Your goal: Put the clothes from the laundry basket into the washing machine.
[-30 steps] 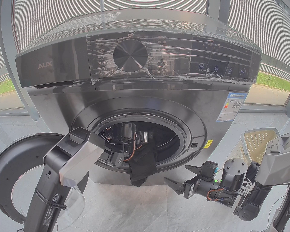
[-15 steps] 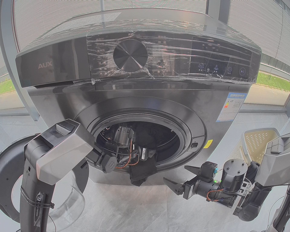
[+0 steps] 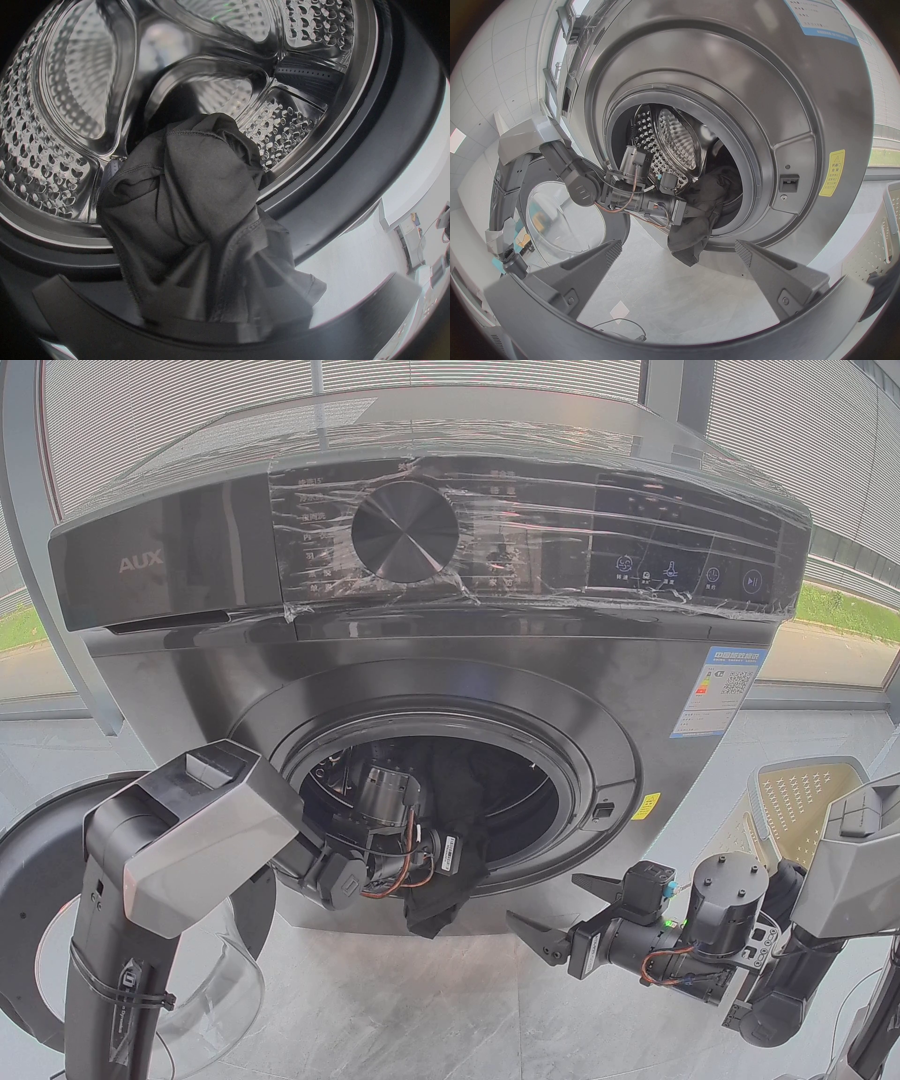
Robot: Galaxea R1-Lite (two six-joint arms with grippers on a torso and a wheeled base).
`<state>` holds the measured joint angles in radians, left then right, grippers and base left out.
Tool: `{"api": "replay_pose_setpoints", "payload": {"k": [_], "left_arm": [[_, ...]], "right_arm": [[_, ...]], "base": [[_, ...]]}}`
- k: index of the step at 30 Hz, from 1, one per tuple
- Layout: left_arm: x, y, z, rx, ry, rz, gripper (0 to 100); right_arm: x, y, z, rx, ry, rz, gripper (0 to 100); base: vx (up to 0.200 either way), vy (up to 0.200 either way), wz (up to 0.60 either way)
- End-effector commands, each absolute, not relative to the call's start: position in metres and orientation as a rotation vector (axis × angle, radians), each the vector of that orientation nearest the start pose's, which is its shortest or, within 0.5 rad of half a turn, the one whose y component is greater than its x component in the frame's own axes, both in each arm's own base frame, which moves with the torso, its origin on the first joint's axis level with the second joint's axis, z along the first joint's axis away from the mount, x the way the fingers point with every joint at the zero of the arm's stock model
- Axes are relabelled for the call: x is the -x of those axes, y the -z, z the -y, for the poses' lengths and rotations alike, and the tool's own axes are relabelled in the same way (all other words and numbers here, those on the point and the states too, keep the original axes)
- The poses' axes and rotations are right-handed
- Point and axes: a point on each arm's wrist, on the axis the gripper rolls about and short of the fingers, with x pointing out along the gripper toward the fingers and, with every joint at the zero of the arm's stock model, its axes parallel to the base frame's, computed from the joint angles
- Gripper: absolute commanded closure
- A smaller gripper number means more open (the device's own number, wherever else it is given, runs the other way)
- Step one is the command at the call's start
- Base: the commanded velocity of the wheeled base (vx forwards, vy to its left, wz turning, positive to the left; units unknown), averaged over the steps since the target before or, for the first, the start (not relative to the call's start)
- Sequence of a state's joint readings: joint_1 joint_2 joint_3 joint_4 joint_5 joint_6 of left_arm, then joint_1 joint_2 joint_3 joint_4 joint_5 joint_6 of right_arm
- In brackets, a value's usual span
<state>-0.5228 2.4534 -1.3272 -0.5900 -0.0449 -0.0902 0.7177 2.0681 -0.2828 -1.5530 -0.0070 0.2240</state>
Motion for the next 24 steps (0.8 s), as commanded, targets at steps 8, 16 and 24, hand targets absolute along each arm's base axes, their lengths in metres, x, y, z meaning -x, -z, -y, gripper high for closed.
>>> {"api": "replay_pose_setpoints", "payload": {"k": [8, 16, 24], "left_arm": [[-0.424, -0.02, 0.239, -0.005, 0.492, -0.443, 100], [-0.464, -0.051, 0.239, 0.098, 0.363, -0.217, 100], [-0.479, -0.047, 0.245, 0.115, 0.331, -0.153, 100]], "right_arm": [[-0.211, -0.054, -0.184, -0.132, -0.681, -0.293, 0], [-0.211, -0.055, -0.185, -0.131, -0.681, -0.29, 0], [-0.21, -0.055, -0.187, -0.131, -0.689, -0.289, 0]], "base": [[0.0, 0.0, 0.0], [0.0, 0.0, 0.0], [0.0, 0.0, 0.0]]}}
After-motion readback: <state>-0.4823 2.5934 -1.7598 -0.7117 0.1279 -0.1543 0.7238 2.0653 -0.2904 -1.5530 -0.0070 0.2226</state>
